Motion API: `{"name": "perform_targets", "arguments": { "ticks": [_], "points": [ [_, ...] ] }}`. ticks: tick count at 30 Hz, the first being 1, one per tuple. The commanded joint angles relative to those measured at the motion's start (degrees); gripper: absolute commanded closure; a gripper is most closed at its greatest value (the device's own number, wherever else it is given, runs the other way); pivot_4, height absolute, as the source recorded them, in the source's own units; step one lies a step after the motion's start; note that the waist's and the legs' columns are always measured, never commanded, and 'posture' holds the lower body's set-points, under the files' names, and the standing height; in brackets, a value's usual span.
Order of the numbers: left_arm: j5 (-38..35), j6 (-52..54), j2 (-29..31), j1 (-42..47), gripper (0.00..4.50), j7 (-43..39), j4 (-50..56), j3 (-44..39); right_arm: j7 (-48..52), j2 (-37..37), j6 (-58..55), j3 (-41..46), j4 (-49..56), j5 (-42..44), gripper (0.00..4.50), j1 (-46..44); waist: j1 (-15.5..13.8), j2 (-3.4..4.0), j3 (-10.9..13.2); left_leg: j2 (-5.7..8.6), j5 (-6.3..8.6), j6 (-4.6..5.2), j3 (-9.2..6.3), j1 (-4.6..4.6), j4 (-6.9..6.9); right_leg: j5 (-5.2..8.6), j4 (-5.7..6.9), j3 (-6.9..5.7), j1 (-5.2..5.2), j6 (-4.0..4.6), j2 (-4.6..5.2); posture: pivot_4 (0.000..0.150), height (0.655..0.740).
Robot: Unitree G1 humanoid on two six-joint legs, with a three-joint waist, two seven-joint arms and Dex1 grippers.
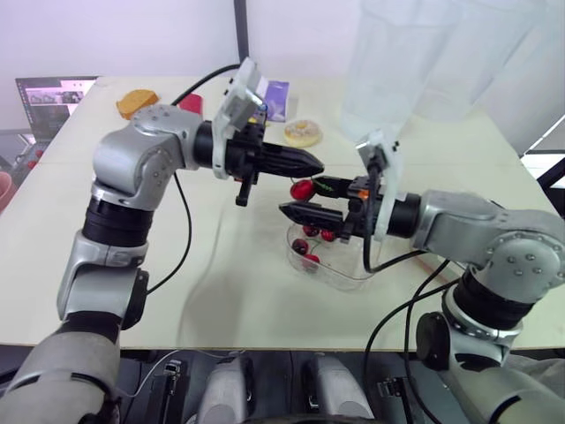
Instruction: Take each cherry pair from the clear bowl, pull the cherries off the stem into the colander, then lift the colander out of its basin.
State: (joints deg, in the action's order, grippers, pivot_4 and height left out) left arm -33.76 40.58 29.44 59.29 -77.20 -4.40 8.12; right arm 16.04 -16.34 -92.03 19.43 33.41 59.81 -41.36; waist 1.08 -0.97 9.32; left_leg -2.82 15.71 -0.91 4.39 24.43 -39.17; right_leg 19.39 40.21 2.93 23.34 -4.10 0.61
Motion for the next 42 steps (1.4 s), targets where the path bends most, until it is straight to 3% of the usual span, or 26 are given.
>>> {"name": "perform_targets", "arguments": {
  "ticks": [1,4,10,12,22,34,38,42],
  "points": [
    [-0.3,-0.7,0.2,1.6,4.50,0.0,0.8,-1.2,-1.3,0.5,0.6,0.2,0.2,1.3,0.04,-1.7,0.0,0.00,0.0,0.00,0.00,0.00,0.00,0.00,0.00,0.00,0.00,0.00,0.00,0.00,0.00,0.150,0.7400],
    [-0.3,-0.5,0.3,1.6,4.50,0.0,0.9,-1.2,-2.1,0.5,1.0,0.3,-0.1,1.5,0.83,-2.1,0.0,0.00,0.0,0.00,0.00,0.00,0.00,0.00,0.01,0.00,0.00,0.00,0.01,0.00,0.00,0.150,0.7400],
    [-0.2,-0.6,0.2,1.5,4.50,0.3,0.9,-1.2,-3.3,0.7,1.1,0.4,-0.3,2.6,3.60,-2.5,0.0,0.00,0.0,-0.01,0.00,0.00,0.00,0.00,0.02,0.00,0.00,0.00,0.01,0.00,0.00,0.150,0.7400],
    [-0.2,-0.6,0.2,1.5,4.50,0.3,0.9,-1.2,-3.7,0.7,1.1,0.3,-0.4,3.2,4.04,-2.5,0.0,0.00,0.0,-0.01,0.00,0.00,0.00,0.00,0.02,0.00,0.00,0.00,0.01,0.00,0.00,0.150,0.7400],
    [-0.1,-0.8,0.1,1.3,4.50,0.6,0.9,-1.4,-3.6,-4.3,0.7,-3.6,1.6,2.8,4.10,3.3,0.0,0.00,0.0,0.00,0.01,0.02,0.00,0.01,0.03,0.00,-0.02,0.00,0.01,0.00,0.01,0.150,0.7400],
    [0.1,-0.7,0.2,0.9,4.50,1.1,1.1,-1.8,-3.9,-9.2,2.6,-1.6,2.9,4.9,4.10,8.8,0.0,0.00,0.0,-0.01,0.03,0.04,0.00,0.02,0.04,0.00,-0.04,0.01,0.02,0.00,-0.01,0.150,0.7400],
    [-0.2,-0.5,0.4,0.6,4.50,1.4,1.3,-1.9,-4.1,-11.8,3.1,2.3,3.6,8.0,4.10,10.6,0.0,0.00,0.0,-0.01,0.03,0.04,0.01,0.03,0.04,0.00,-0.04,0.01,0.02,0.00,-0.01,0.150,0.7400],
    [0.4,-0.5,1.4,-2.0,4.50,1.2,2.8,-1.1,-3.9,-21.0,4.9,11.6,3.6,7.1,4.10,14.5,-0.3,-0.01,0.0,0.01,0.04,0.07,0.01,0.05,0.04,0.00,-0.09,0.01,0.00,0.00,0.02,0.150,0.7400]
  ]
}}
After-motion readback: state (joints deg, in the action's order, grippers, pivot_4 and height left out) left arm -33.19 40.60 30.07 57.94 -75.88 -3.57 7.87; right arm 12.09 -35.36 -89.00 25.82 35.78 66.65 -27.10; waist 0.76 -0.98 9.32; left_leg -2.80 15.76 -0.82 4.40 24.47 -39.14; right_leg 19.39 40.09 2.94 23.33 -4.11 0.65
